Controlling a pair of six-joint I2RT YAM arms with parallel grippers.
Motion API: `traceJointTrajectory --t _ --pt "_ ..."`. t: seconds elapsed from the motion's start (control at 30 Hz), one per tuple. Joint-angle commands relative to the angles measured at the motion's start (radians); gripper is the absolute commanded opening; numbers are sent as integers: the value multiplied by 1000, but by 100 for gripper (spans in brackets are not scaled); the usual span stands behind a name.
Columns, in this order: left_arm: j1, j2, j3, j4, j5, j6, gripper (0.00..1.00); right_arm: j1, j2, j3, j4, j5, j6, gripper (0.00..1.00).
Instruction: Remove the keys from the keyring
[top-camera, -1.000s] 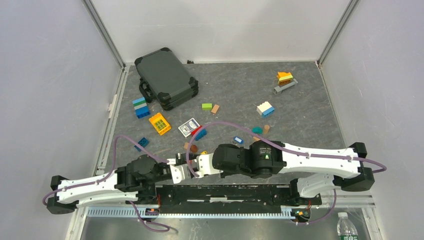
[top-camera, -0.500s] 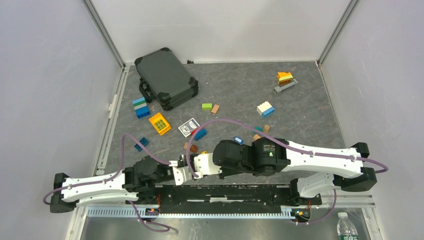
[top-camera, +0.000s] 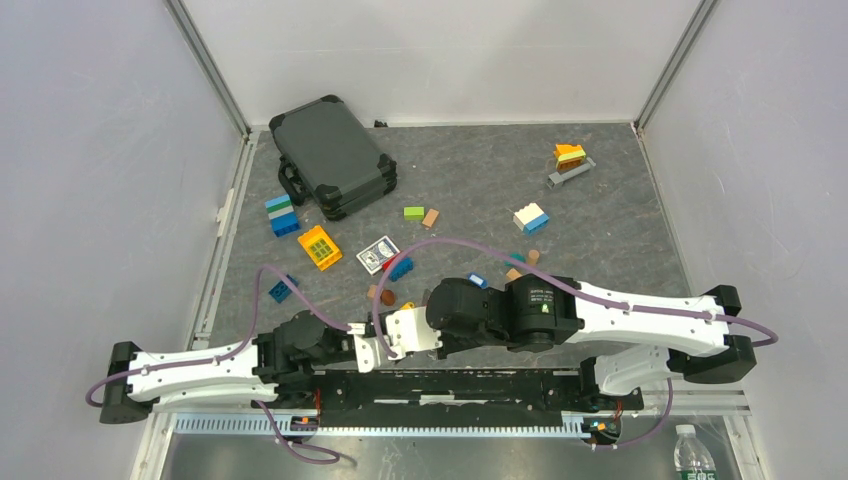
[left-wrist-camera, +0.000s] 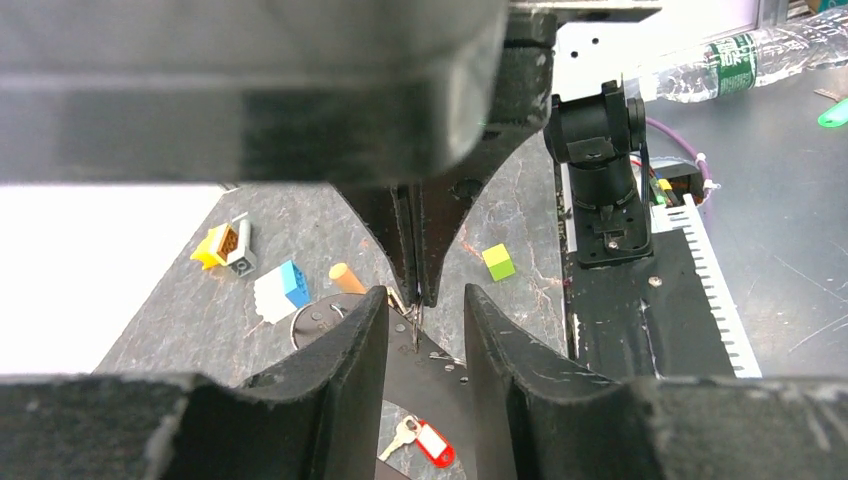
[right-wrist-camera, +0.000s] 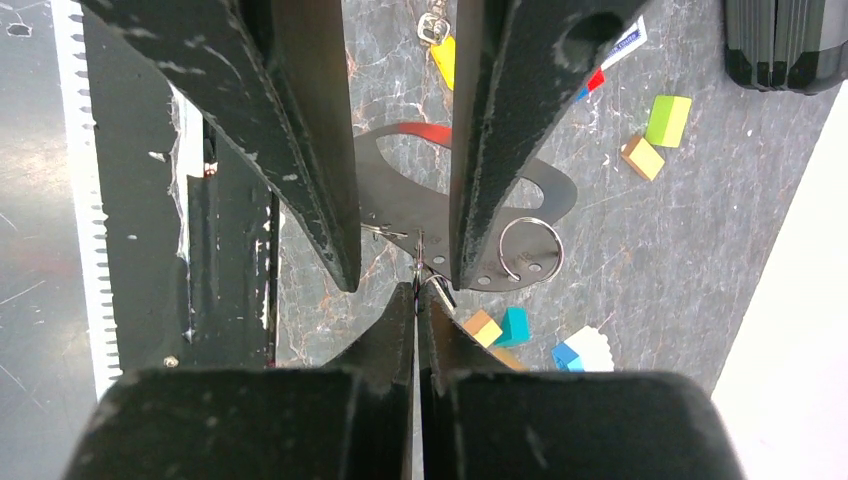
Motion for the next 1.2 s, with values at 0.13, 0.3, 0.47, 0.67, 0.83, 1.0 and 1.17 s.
traceJointTrajectory --t 0.13,0.3,0.47,0.67,0.83,1.0,1.17 --pt "-3 40 5 49 -24 -12 39 -3 -39 43 60 -18 -17 0" --pt "-3 45 8 36 -47 -8 39 -3 -41 41 63 -29 -20 0" --pt "-3 46 20 -9 -68 -3 38 -3 -51 41 73 -33 -23 0" --pt "-3 32 9 -15 -77 -10 39 -3 -76 28 100 -40 -27 0" --pt "-2 28 6 -13 -77 -16 39 -3 -84 18 109 -42 -30 0" --pt "-3 22 0 1 -76 -16 39 -3 -85 20 111 -48 -32 0" --pt "-4 25 6 22 -76 -13 39 -3 -82 11 112 -56 -35 0"
